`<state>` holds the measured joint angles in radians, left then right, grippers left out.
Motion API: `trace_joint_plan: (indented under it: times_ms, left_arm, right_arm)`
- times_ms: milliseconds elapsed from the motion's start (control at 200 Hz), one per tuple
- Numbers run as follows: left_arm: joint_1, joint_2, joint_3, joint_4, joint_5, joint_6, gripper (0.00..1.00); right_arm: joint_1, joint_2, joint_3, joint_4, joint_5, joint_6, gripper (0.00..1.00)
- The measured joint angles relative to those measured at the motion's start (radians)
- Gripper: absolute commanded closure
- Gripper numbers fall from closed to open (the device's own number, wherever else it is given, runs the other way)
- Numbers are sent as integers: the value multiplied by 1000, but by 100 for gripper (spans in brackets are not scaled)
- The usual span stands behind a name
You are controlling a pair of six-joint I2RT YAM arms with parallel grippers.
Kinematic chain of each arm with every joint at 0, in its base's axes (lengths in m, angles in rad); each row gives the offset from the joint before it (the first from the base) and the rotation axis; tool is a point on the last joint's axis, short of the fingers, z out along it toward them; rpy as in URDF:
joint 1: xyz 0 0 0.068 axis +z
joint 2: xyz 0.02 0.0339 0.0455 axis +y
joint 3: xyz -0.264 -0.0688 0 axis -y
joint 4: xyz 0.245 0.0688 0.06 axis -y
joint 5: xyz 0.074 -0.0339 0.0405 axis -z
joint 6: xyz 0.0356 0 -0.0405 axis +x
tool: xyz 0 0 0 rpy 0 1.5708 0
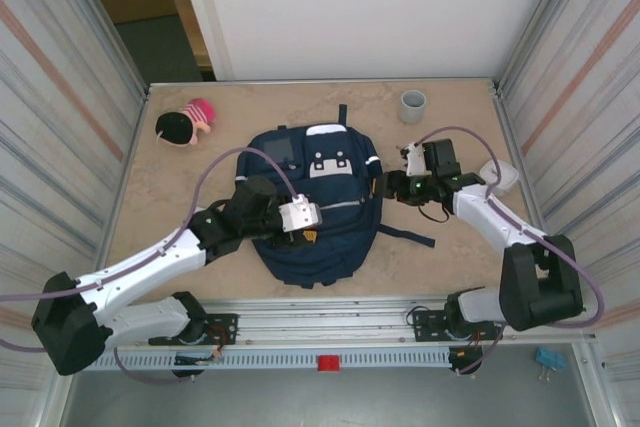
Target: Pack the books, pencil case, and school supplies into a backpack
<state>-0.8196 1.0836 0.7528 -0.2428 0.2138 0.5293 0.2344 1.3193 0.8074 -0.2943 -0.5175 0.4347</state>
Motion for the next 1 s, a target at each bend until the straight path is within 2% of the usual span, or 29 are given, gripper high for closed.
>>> trace_joint_plan:
  times_ms: [225, 416, 616, 857, 1002]
  left_arm:
    - [0, 1, 40, -33, -89, -41, 24]
    - [-6, 67, 52, -84, -130, -19, 21]
    - [-16, 161, 90, -139, -157, 17, 20]
    - [-27, 202, 96, -150, -186, 40, 20]
    - [-31, 187, 94, -149, -141, 65, 19]
  right_arm:
    - [9, -272, -27, -14, 50, 4, 41]
    - [68, -489, -201, 25, 44, 53, 39]
    - [143, -532, -343, 92, 24, 138, 38]
    - [203, -525, -352, 122, 28, 161, 38]
    - [204, -521, -352, 142, 27, 161, 37]
